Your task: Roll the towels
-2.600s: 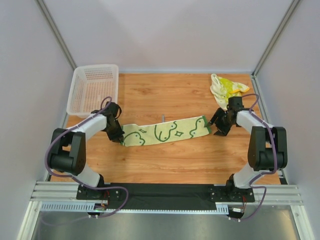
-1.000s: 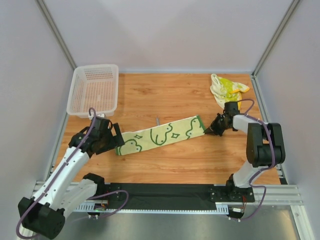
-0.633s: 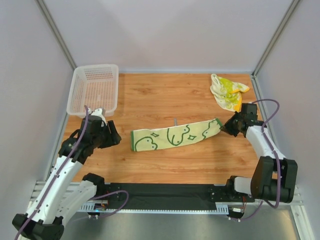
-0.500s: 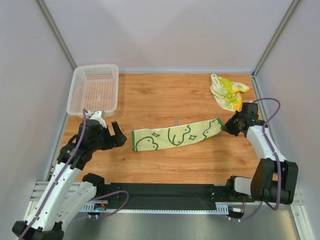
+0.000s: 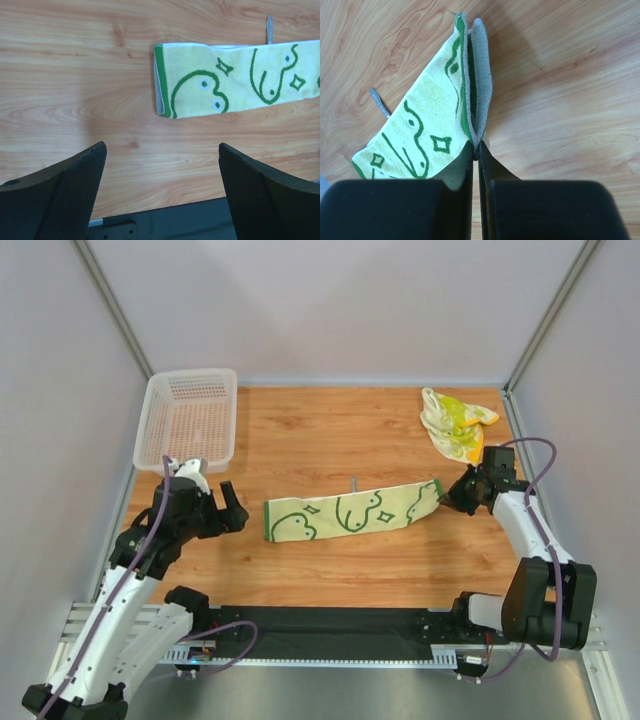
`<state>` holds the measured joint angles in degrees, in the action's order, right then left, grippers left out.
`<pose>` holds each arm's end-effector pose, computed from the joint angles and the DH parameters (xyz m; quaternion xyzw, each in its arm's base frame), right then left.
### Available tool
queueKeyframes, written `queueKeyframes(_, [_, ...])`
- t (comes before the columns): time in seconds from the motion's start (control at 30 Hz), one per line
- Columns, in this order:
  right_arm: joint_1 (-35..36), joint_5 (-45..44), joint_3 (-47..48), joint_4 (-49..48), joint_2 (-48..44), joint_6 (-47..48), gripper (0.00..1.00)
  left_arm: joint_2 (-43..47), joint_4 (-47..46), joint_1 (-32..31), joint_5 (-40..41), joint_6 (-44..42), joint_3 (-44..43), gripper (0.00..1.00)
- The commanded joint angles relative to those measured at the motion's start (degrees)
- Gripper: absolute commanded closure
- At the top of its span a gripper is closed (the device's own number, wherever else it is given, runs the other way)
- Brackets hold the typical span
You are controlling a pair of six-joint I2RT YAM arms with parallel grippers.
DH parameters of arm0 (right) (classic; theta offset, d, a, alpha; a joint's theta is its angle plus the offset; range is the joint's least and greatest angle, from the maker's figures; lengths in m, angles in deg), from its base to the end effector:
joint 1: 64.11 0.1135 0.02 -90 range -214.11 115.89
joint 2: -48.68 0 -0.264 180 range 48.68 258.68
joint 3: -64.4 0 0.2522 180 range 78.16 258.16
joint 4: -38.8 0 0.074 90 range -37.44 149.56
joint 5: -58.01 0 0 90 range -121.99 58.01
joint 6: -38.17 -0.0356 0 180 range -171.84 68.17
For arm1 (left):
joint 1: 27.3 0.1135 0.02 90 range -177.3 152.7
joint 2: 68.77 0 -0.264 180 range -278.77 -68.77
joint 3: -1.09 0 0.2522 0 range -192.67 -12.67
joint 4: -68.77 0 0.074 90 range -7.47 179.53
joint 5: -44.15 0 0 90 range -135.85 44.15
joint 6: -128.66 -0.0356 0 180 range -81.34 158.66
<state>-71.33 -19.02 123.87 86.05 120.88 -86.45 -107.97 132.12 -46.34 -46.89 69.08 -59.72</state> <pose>0.2388 -0.0222 0.2152 0.3154 0.9069 0.1669 0.2242 0.1243 -0.0436 0.3003 -0.0868 0.9085 -0.1785 0.3678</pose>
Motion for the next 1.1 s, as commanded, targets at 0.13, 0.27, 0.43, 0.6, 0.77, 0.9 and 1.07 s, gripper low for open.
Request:
queueKeyframes(0.13, [4.67, 9.08, 4.2, -2.65, -1.45, 1.83, 1.0, 0.97, 1.75, -0.11, 6.13, -2.72, -2.61, 0.01])
queueKeyframes(0.27, [10.03, 8.65, 6.31, -2.56, -1.1, 2.0, 1.0, -1.49, 2.18, -0.11, 9.56, -5.71, -4.19, 0.01])
queueKeyframes(0.43, [14.69, 6.28, 9.21, -1.68, -0.84, 2.44, 1.0, -4.13, 2.45, -0.11, 10.0, -4.75, -4.11, 0.02])
queueKeyframes(0.6, [21.35, 2.6, 12.9, 0.08, 0.13, 3.85, 1.0, -3.69, 2.36, -0.11, 11.5, -4.49, -4.02, 0.02])
queueKeyframes(0.77, [26.9, 0.92, 15.89, 0.69, 1.97, 4.37, 1.0, -2.29, 1.92, -0.11, 11.85, -4.49, -3.75, 0.02])
queueKeyframes(0.9, [32.35, -0.23, 18.97, 1.04, 3.73, 5.34, 1.0, -1.58, 1.83, -0.11, 12.11, -4.4, -3.67, 0.02])
queueKeyframes(1.07, [38.84, -1.45, 21.69, 1.05, 5.93, 6.04, 1.0, -1.41, 2.01, -0.11, 12.82, -4.31, -3.75, 0.01])
